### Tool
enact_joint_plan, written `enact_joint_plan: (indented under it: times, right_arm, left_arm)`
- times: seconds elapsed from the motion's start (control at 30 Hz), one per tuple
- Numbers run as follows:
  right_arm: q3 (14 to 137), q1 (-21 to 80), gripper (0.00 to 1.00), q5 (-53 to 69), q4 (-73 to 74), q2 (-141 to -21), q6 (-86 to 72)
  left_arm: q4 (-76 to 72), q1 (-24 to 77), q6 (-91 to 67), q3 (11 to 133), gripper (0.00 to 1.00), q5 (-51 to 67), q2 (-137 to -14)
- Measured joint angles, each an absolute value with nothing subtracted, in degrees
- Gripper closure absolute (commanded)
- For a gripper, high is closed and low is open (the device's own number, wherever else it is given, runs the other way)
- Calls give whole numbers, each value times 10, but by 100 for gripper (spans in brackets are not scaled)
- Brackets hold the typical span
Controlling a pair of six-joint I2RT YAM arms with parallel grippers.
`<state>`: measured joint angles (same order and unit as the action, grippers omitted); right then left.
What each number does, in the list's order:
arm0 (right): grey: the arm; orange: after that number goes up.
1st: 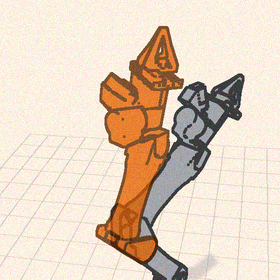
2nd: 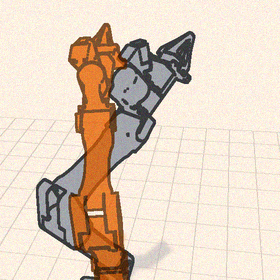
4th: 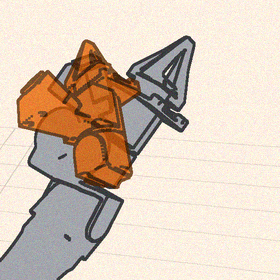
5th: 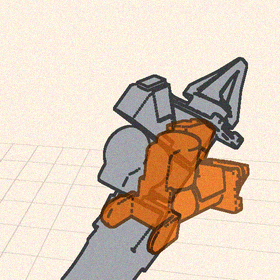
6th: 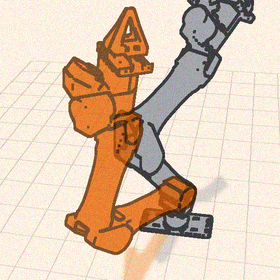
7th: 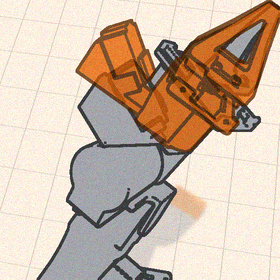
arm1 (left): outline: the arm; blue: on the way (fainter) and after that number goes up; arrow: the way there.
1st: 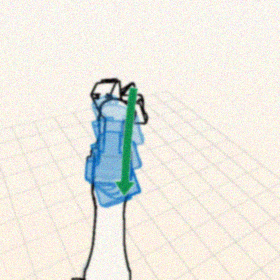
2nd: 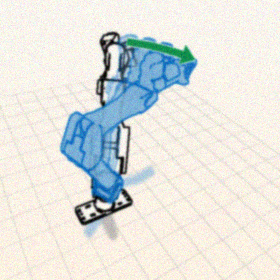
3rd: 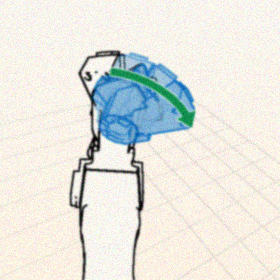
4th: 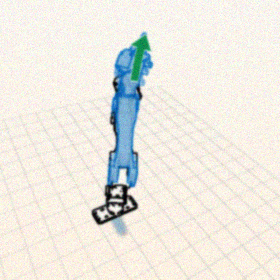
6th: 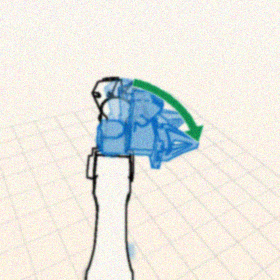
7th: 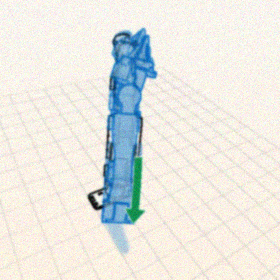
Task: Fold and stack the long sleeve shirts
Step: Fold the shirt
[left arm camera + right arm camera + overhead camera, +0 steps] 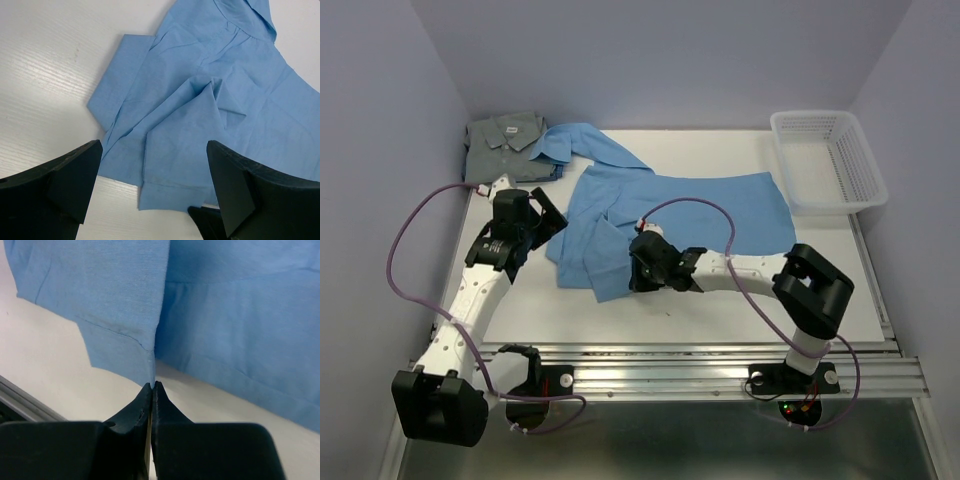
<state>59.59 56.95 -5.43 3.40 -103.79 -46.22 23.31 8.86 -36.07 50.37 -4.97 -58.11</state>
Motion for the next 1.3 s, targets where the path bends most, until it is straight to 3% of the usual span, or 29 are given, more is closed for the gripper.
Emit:
enact_joint_plan:
  times: [0.23, 0.43, 0.77, 0.9, 1.03, 1.3]
  right_arm:
    - [677, 491, 99, -48, 291, -946, -315]
    - [694, 414, 99, -51, 453, -938, -214]
    - [724, 389, 99, -328, 565, -944, -145]
    - [722, 388, 99, -427, 513, -943, -72]
    - [669, 387, 99, -513, 348, -907, 72]
    - [476, 386, 94, -477, -106, -758, 397]
  left_arm:
    - [217, 87, -362, 503, 1, -32, -627]
    - [192, 85, -369, 496, 1, -8, -670]
    - [148, 85, -380, 478, 1, 57, -743]
    - [147, 85, -378, 478, 1, 71, -762]
    - [145, 85, -375, 478, 1, 86, -775]
    - [134, 85, -371, 474, 1, 126, -786]
